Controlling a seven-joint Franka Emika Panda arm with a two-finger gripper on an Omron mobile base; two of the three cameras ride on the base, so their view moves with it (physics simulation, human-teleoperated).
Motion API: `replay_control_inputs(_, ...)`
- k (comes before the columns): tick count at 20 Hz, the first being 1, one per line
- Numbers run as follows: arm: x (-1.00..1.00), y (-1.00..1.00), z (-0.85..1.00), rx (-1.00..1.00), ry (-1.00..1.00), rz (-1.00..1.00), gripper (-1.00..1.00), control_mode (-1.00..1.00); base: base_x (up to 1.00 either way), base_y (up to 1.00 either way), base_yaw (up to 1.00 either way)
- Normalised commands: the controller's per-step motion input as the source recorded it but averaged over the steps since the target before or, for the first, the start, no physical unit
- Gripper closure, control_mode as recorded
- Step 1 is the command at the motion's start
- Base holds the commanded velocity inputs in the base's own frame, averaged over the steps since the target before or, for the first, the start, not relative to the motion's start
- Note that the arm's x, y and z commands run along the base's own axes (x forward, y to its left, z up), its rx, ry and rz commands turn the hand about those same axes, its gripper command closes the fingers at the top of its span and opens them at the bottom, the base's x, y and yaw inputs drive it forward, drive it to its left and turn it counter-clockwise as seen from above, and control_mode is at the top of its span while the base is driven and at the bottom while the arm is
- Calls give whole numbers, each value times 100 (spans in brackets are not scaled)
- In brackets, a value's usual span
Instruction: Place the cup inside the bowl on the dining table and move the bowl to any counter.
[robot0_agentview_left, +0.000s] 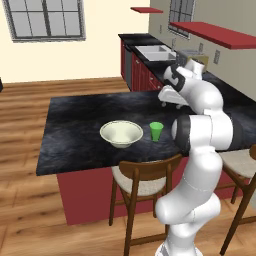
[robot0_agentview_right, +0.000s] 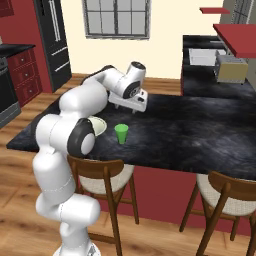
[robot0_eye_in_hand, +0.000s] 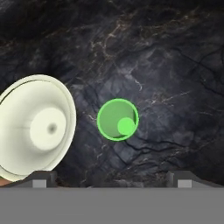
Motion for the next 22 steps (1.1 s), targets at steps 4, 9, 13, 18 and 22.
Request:
replay_control_inputs(4,0,0,-13,2,4,-6,-100,-100,0,0,0)
replay_control_inputs(9,0,-4,-9,0,0,-10,-100,-100,0,0,0)
replay_control_inputs(13,0,-10,0,0,0,-16,-100,-100,0,0,0)
replay_control_inputs(18,0,-3,0,0,0,-19,-100,-100,0,0,0)
replay_control_inputs(22,0,0,-8,0,0,-13,-100,-100,0,0,0)
